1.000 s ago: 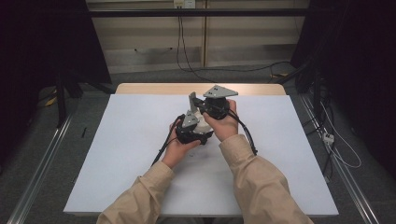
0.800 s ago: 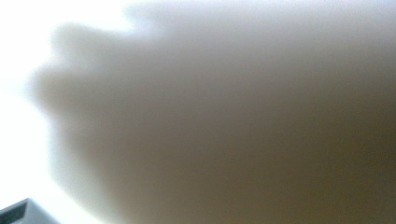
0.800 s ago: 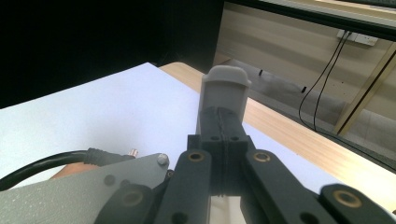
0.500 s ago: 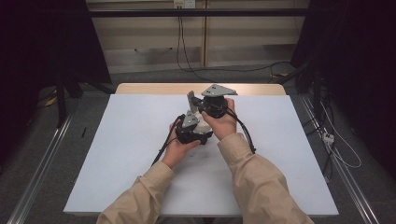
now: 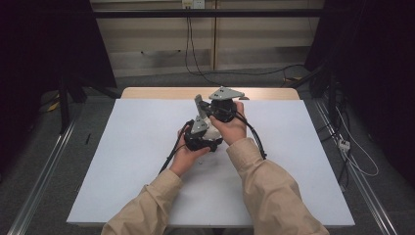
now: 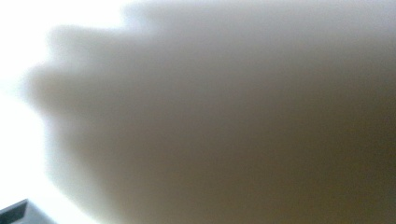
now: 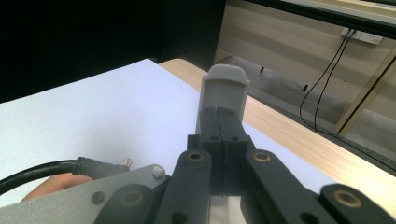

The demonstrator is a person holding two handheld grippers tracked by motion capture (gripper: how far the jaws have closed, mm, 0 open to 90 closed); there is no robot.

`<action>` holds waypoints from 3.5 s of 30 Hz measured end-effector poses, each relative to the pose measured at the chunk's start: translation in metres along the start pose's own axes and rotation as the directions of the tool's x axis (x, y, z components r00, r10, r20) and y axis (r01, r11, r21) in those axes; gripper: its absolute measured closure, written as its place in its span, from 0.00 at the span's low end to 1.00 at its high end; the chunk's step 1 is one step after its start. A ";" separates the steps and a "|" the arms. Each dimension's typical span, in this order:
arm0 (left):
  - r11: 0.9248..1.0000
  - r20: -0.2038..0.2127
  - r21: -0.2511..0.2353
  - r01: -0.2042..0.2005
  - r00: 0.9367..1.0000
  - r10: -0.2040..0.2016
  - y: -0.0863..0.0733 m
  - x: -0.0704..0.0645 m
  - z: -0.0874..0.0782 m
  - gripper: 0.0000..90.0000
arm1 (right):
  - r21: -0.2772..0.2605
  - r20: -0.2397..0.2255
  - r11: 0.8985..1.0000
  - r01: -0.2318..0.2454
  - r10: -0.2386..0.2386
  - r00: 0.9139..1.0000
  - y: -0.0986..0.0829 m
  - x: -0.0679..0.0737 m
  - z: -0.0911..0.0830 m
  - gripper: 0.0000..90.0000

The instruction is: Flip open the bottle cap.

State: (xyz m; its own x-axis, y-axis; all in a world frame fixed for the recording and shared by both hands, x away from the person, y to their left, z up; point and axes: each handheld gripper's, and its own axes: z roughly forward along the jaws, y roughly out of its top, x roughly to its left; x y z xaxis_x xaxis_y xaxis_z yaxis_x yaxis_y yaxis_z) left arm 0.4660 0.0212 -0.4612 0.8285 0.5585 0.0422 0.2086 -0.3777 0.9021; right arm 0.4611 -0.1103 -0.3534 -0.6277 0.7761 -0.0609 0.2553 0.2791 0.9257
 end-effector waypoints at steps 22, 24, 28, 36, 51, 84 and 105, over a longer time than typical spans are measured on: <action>1.000 0.000 -0.002 0.004 1.000 -0.004 0.000 0.000 0.000 0.21 | 0.011 -0.018 1.000 -0.021 0.021 1.000 -0.003 -0.004 0.010 1.00; 1.000 0.000 -0.002 0.003 1.000 -0.003 0.000 0.000 0.000 0.21 | 0.011 -0.022 1.000 -0.020 0.020 1.000 -0.003 -0.005 0.011 1.00; 1.000 0.000 -0.002 0.004 1.000 -0.004 0.000 0.000 0.001 0.21 | 0.019 -0.020 1.000 -0.017 0.017 1.000 -0.005 -0.006 0.013 1.00; 1.000 0.000 -0.002 0.006 1.000 -0.006 0.000 0.000 0.001 0.21 | 0.024 -0.027 1.000 -0.019 0.020 0.999 -0.006 -0.008 0.015 1.00; 1.000 -0.003 -0.003 0.017 1.000 -0.017 0.000 0.000 0.001 0.21 | 0.020 -0.030 1.000 -0.021 0.021 0.999 -0.005 -0.008 0.019 1.00; 1.000 0.002 -0.002 0.007 1.000 -0.007 0.000 0.000 0.001 0.21 | 0.028 -0.049 1.000 -0.013 0.014 0.999 -0.007 -0.008 0.029 1.00; 1.000 -0.004 0.000 0.000 1.000 0.000 0.000 -0.001 0.001 0.21 | 0.044 -0.059 0.999 -0.018 0.021 0.998 -0.011 -0.009 0.034 1.00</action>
State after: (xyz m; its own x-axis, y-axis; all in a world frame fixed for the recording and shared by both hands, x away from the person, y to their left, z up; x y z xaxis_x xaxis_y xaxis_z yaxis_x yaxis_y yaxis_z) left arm 0.4659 0.0204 -0.4616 0.8262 0.5616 0.0440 0.2089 -0.3780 0.9019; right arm 0.4891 -0.1008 -0.3754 -0.6642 0.7473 -0.0196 0.2990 0.2897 0.9092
